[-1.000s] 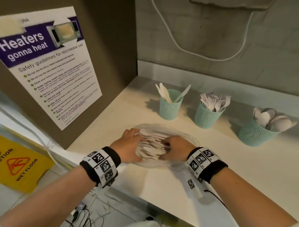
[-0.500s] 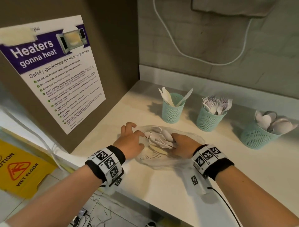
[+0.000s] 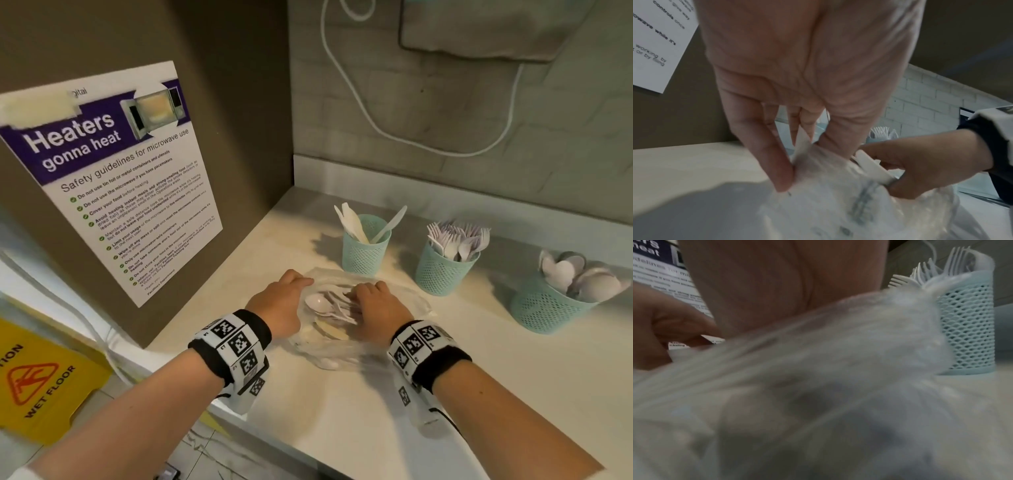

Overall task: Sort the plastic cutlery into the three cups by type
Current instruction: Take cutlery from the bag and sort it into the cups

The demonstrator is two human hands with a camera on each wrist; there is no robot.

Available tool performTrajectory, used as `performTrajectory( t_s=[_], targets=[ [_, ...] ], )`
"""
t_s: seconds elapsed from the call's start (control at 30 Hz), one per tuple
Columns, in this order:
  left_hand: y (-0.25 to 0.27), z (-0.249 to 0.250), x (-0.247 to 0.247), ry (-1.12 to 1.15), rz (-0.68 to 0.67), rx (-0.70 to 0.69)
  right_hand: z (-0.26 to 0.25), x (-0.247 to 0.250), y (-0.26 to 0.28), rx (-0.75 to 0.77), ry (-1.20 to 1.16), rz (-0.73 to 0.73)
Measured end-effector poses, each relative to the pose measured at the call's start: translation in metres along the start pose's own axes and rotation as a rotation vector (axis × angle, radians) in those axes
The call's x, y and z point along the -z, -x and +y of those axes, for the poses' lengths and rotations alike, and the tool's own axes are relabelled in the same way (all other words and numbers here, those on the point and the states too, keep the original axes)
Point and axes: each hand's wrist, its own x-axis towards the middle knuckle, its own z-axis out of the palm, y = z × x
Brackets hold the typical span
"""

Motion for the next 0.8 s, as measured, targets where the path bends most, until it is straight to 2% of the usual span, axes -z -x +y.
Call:
performTrajectory(
  t_s=[0.1,0.17,0.3,0.4,0.6,0.67,0.77,0.8],
  targets=[
    [-0.003,-0.002,0.002,-0.008,-0.008,0.016,0.001,-0.005,-0.007,-0.066,0.111,0.008],
    [-0.004,-0.003,0.002,-0.007,-0.015,0.027,0.000,-0.005,-0.008,-0.086,0.144,-0.043],
    [-0.005,-0.003,0.003,-0.047,-0.036,0.030,0.003,-0.004,-0.009,-0.114,-0.028,-0.104],
    [-0.007,-0.006,0.002,-0.066,-0.060,0.044,0.007,0.002,-0.005,-0.059,-0.154,-0.088],
    [-0.006,-0.011,0.001,-0.115,-0.118,0.091,0.015,0.028,0.007,-0.002,-0.500,0.073],
    [-0.004,-0.006,0.004,-0.124,-0.048,0.046,0.019,0.039,0.006,-0.021,-0.583,0.107],
    [0.001,0.019,0.017,-0.049,0.160,-0.155,0.014,0.061,0.005,0.022,-0.832,0.151],
    [0.002,0.031,0.022,-0.003,0.176,-0.222,0.011,0.070,0.006,0.048,-0.902,0.168]
  ],
)
